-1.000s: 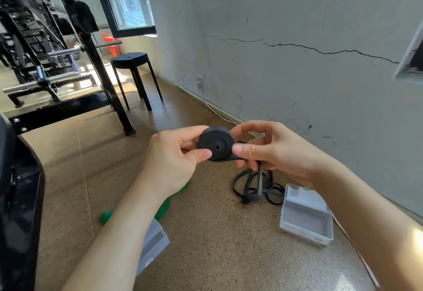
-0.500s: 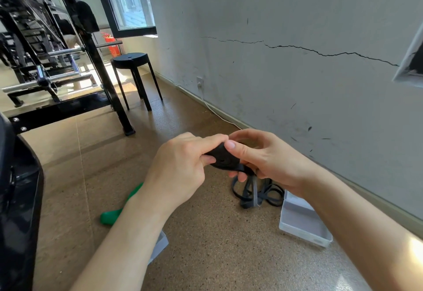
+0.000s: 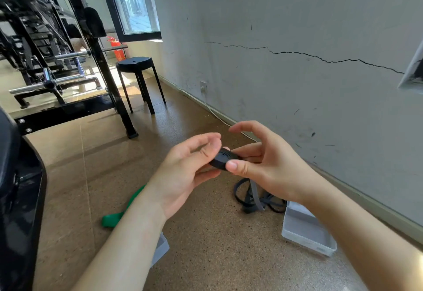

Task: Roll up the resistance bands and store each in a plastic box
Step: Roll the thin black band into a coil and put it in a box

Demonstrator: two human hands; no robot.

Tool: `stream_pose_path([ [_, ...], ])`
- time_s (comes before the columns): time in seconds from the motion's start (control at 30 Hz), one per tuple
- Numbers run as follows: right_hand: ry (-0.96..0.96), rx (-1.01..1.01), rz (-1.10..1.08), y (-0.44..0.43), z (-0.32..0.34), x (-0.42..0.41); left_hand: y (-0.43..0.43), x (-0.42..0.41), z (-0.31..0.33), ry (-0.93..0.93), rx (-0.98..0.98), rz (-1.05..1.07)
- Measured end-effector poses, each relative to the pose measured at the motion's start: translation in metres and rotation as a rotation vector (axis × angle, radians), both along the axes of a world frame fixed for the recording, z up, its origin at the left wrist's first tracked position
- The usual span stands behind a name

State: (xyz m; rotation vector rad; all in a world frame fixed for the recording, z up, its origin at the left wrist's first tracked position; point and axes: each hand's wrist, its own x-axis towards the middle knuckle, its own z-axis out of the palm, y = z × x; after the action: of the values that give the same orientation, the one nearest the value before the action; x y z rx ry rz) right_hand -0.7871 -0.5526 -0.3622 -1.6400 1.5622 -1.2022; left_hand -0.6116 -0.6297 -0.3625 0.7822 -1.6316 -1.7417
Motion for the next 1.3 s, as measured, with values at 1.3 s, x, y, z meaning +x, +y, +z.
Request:
stream_pose_path([
  [1.3, -0.182, 0.106, -0.058, -0.002, 0.0, 0.011, 0.001, 0.001, 0.002, -0.081, -0.608, 0.467],
])
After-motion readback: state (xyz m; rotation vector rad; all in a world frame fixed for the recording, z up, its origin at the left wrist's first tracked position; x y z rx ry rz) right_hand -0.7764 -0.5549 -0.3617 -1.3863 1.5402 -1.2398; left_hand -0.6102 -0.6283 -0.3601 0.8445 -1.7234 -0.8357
